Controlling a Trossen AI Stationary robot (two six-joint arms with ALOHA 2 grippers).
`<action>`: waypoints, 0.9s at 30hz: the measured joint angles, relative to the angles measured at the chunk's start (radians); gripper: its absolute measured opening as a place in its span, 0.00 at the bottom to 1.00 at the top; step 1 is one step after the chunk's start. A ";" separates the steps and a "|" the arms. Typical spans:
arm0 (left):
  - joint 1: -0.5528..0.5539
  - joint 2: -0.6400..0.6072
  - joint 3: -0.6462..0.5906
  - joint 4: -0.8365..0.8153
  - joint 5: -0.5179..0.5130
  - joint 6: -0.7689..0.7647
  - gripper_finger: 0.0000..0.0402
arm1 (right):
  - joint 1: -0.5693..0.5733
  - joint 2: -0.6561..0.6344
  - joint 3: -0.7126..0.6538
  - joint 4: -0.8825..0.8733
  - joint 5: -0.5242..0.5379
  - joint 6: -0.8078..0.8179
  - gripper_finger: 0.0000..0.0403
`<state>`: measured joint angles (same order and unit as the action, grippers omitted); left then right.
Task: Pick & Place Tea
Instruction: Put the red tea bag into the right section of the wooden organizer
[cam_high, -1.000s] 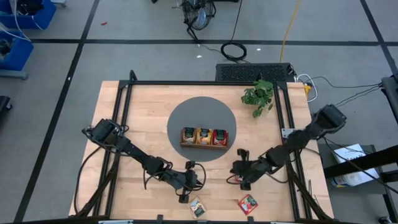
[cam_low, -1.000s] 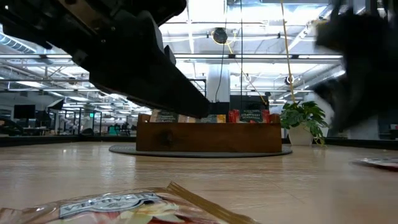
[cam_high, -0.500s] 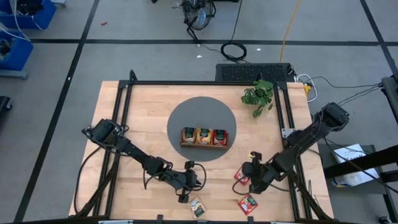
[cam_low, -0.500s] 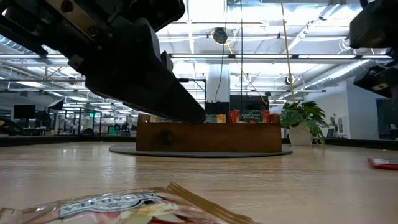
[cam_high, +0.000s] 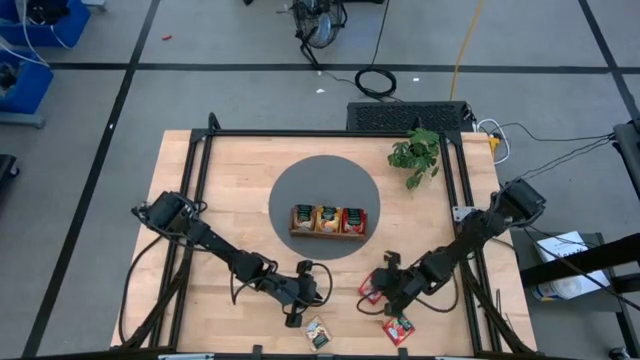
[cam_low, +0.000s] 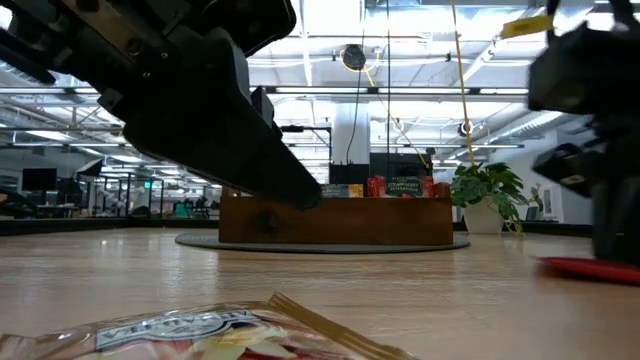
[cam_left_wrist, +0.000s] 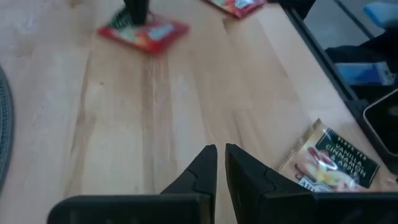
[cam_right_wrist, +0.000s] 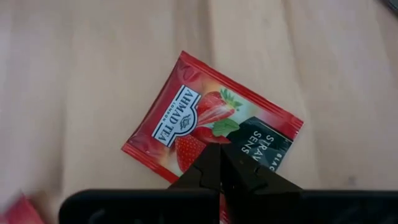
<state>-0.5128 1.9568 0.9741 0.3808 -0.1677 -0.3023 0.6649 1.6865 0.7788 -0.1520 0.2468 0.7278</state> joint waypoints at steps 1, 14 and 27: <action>0.001 0.000 0.000 0.010 0.000 0.000 0.09 | -0.009 0.014 0.000 0.029 -0.006 -0.019 0.00; 0.002 0.000 0.000 0.095 -0.048 0.035 0.09 | -0.150 0.057 -0.008 0.339 0.030 -0.325 0.00; 0.045 0.068 -0.001 0.155 -0.111 0.068 0.09 | -0.180 0.043 -0.006 0.486 -0.005 -0.450 0.00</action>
<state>-0.4676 2.0248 0.9735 0.5362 -0.2784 -0.2343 0.4844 1.7291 0.7723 0.3336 0.2419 0.2779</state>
